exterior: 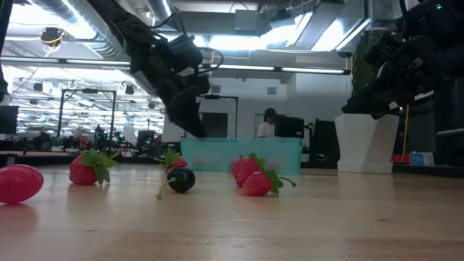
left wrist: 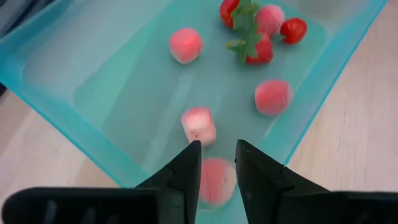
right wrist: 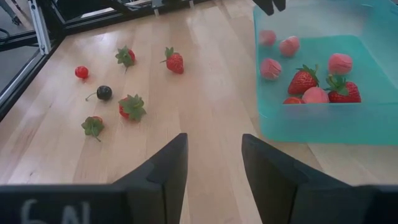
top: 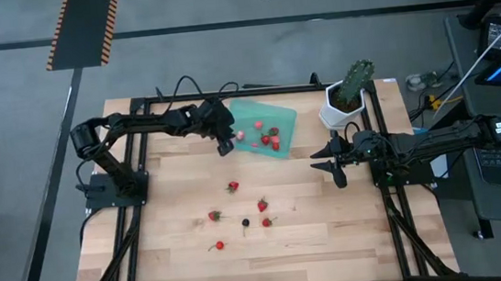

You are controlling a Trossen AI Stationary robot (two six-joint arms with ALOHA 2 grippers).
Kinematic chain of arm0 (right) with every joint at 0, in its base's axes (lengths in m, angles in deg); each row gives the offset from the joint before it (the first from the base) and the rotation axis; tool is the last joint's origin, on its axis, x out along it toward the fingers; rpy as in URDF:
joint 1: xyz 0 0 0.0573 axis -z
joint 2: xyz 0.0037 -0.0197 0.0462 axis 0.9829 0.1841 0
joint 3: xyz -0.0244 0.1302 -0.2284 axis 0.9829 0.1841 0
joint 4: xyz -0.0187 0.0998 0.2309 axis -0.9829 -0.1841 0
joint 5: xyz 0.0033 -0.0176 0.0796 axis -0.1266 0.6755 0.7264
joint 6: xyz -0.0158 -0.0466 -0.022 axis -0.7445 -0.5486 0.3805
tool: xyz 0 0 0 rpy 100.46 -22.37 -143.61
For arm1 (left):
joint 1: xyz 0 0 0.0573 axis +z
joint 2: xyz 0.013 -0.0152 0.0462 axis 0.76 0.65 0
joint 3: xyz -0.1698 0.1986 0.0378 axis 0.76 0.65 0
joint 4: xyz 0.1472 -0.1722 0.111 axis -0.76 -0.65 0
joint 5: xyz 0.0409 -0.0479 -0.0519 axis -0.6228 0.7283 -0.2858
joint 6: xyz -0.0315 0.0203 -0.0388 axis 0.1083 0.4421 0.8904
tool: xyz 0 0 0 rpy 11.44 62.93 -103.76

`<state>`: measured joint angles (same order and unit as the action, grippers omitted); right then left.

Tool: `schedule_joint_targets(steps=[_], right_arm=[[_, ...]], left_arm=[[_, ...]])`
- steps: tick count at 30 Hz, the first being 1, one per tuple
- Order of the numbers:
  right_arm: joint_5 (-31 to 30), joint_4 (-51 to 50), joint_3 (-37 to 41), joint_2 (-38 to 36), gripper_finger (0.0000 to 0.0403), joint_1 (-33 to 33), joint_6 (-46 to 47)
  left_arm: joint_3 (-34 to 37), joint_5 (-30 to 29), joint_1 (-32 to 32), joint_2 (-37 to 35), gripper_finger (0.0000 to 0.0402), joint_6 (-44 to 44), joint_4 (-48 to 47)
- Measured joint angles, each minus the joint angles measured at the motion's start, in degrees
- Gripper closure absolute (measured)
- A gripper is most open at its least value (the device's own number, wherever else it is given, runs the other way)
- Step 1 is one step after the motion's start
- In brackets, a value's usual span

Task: Pick and placing Produce into tupperware
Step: Put the red strawberry into the light blue bin

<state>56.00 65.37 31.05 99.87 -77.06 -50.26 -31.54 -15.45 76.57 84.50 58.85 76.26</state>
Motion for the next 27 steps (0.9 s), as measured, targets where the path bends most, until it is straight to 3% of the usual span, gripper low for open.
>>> schedule_joint_targets(steps=[5, 11, 14, 27], right_arm=[[0.0, -0.1, 0.0, 0.0, 0.0249, 0.0, 0.0], [0.0, -0.4, 0.0, 0.0, 0.0249, 0.0, 0.0], [0.0, -0.5, 0.0, 0.0, 0.0249, 0.0, 0.0], [0.0, -1.1, 0.0, 0.1, 0.0249, 0.0, 0.0]], left_arm=[[-0.7, 0.7, -0.2, -1.1, 0.0312, 0.2, 1.5], [-0.6, 7.9, -0.7, -2.7, 0.0332, 2.0, 1.5], [-0.7, 8.5, -1.6, -3.6, 0.0343, 2.0, 1.6], [1.0, 8.2, -10.8, -19.9, 0.0395, 1.4, -0.2]])
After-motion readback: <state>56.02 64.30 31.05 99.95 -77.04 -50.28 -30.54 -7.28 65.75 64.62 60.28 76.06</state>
